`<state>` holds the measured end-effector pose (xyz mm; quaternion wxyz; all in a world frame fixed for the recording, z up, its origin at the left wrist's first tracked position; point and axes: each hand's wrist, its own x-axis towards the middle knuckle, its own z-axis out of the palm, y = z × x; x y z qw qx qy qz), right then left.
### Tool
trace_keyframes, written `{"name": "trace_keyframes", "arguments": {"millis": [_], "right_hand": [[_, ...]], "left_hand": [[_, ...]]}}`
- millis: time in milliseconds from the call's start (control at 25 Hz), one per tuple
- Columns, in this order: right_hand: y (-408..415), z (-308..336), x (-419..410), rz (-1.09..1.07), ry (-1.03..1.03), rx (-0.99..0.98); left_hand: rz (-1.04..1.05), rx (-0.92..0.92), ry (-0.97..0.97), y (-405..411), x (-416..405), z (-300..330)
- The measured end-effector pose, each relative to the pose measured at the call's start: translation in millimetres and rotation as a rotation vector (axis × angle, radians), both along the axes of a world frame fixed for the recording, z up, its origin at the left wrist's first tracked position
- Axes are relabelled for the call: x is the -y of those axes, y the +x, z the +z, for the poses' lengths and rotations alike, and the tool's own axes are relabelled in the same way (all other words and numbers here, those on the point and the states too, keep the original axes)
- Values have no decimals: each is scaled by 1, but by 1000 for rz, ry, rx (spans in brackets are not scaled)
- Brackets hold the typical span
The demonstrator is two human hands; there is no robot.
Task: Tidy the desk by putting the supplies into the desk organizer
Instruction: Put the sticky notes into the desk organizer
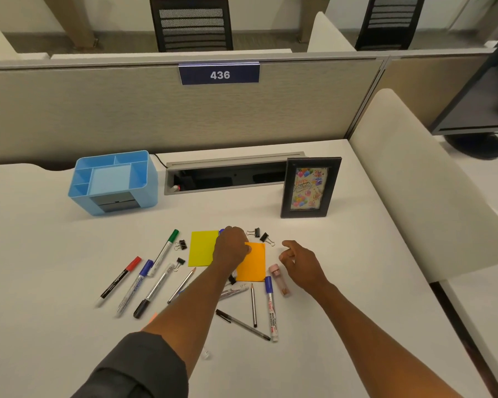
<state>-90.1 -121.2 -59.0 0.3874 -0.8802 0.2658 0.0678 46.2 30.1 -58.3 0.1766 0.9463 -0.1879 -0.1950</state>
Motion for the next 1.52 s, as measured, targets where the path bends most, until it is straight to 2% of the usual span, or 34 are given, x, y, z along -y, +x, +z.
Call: {"name": "trace_keyframes", "arguments": {"millis": [160, 440, 600, 760, 880, 1120, 1400, 1440, 1520], "right_hand": [[3, 1, -1, 26, -16, -37], [12, 12, -9, 36, 33, -64], [13, 17, -14, -4, -68, 121], [30, 32, -34, 16, 120, 197], [49, 46, -53, 18, 166, 280], [82, 55, -79, -19, 232, 400], [164, 82, -134, 38, 165, 465], [169, 89, -134, 50, 160, 481], [184, 100, -135, 83, 147, 512]], "left_hand": [[48, -109, -4, 10, -4, 12], [171, -228, -242, 23, -28, 24], [270, -268, -451, 19, -47, 41], [464, -348, -731, 15, -64, 60], [557, -397, -819, 16, -75, 73], [602, -489, -860, 29, -105, 68], [570, -454, -819, 80, -162, 64], [539, -418, -793, 81, -164, 65], [434, -210, -645, 88, -173, 65]]}}
